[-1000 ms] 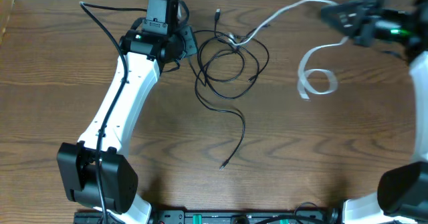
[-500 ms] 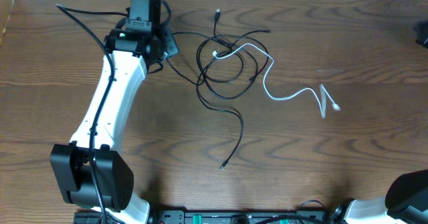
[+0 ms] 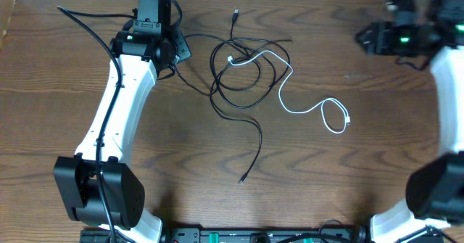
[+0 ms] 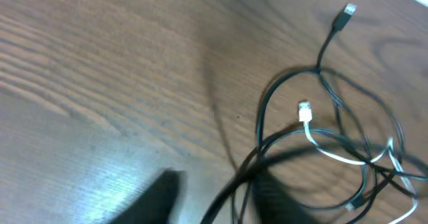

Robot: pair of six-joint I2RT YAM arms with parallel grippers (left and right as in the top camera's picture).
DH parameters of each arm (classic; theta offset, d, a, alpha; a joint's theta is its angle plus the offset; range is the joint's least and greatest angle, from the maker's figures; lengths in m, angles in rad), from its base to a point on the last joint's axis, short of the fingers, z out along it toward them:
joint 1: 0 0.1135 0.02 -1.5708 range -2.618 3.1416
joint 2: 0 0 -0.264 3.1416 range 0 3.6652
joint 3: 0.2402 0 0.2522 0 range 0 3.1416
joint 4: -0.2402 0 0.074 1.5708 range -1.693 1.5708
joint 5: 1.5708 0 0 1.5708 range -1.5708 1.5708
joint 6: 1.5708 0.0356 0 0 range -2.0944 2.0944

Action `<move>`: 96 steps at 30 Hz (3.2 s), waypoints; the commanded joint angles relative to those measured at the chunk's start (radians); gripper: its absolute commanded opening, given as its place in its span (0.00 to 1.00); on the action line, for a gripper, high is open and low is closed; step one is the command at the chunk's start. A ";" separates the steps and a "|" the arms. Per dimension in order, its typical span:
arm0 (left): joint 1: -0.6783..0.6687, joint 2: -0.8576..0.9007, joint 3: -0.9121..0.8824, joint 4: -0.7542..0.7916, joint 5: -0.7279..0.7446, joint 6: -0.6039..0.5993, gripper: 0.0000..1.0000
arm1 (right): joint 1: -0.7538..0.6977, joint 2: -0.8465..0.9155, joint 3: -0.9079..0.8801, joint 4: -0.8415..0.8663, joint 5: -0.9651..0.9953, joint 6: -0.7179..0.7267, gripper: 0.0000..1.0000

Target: Untangle cables

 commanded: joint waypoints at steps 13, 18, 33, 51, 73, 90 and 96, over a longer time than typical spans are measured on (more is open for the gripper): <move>0.000 -0.012 -0.007 -0.063 0.001 -0.002 0.98 | 0.317 0.361 0.005 0.142 0.147 0.479 0.51; 0.000 -0.012 -0.007 -0.063 0.001 -0.002 0.98 | 0.349 0.409 0.005 0.164 0.195 0.555 0.50; 0.000 -0.012 -0.007 -0.063 0.001 -0.002 0.98 | 0.322 0.377 0.030 0.118 0.018 0.318 0.01; 0.000 -0.012 -0.007 -0.063 0.001 -0.002 0.98 | -0.288 -0.137 0.198 0.053 -0.198 0.206 0.01; 0.000 -0.012 -0.007 -0.063 0.001 -0.002 0.98 | 0.107 0.459 0.195 -0.164 -0.174 -0.397 0.78; 0.000 -0.012 -0.007 -0.063 0.001 -0.002 0.98 | 0.111 0.380 0.339 -0.338 -0.431 -0.392 0.01; 0.000 -0.012 -0.007 -0.063 0.001 -0.002 0.98 | -0.040 0.125 0.417 -0.241 -0.602 -0.230 0.01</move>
